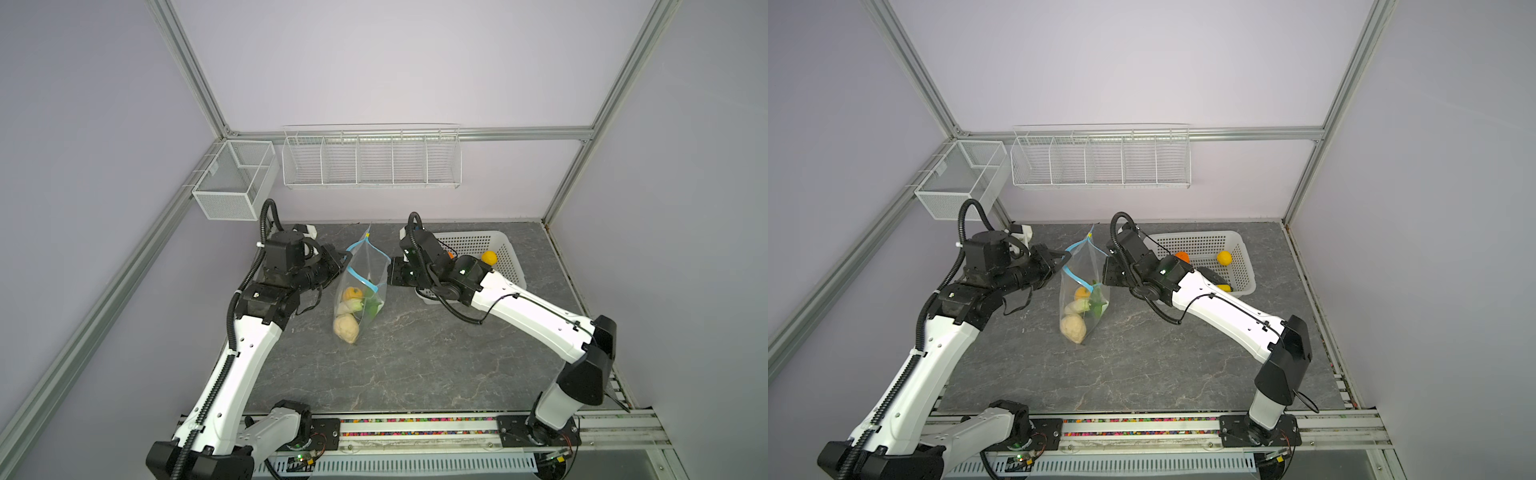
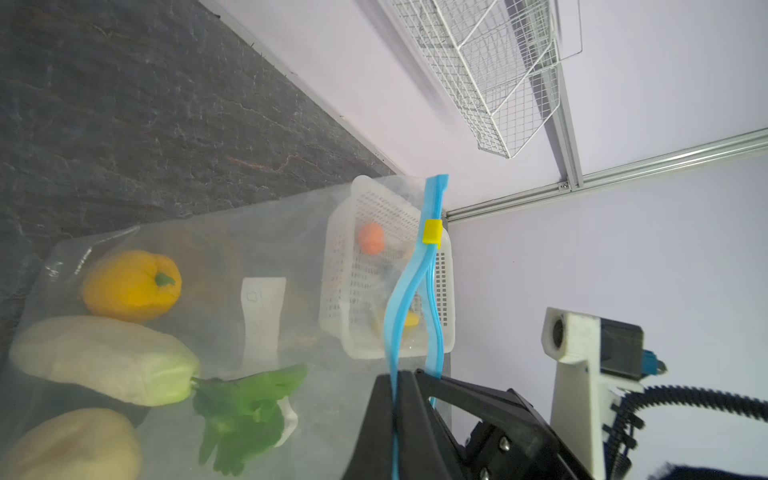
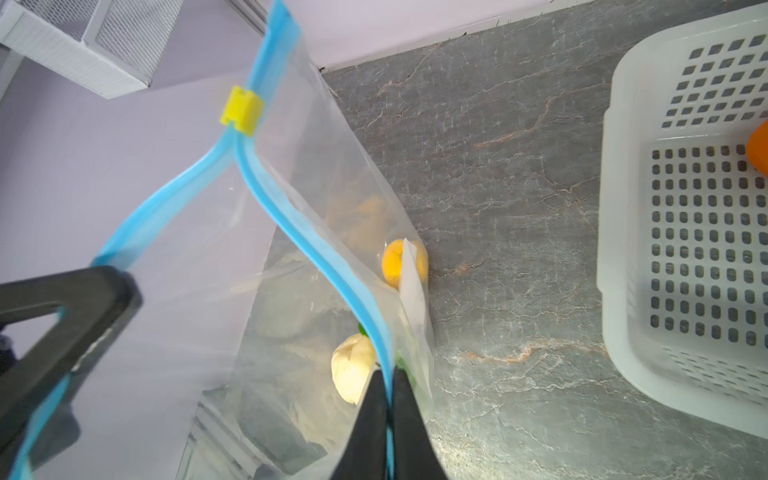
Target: Place the food in the zip-top bag and seal the zipper
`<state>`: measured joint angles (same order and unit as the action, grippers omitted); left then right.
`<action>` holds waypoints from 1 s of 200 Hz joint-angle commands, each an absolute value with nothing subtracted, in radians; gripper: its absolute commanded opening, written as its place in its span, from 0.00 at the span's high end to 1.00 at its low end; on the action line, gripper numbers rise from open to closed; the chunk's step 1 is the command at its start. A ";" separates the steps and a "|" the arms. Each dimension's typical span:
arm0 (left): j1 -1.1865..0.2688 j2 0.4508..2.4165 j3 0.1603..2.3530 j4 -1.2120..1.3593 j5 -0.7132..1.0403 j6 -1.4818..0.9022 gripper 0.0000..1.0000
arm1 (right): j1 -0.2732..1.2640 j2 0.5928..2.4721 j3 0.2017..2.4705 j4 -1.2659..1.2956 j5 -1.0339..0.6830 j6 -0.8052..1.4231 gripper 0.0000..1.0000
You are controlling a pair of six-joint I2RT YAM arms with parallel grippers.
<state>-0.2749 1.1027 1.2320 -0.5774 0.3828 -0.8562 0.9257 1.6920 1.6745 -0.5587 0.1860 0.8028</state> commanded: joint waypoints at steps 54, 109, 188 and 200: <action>-0.299 1.181 1.280 -0.597 0.460 -0.800 1.00 | 0.874 1.672 1.615 -0.463 0.113 0.785 0.84; -0.330 1.212 1.257 -0.564 0.459 -0.794 1.00 | 0.856 1.611 1.576 -0.343 0.011 0.631 0.50; -0.331 1.253 1.297 -0.571 0.479 -0.762 1.00 | 0.776 1.475 1.404 -0.352 0.274 0.224 0.30; -0.331 1.268 1.319 -0.591 0.487 -0.749 1.00 | 0.742 1.496 1.396 -0.370 0.307 0.194 0.30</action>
<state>-0.3283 1.2354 1.2644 -0.5583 0.4629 -0.7956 0.7891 1.4654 1.4311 -0.3202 0.1795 0.3470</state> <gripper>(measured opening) 0.047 0.702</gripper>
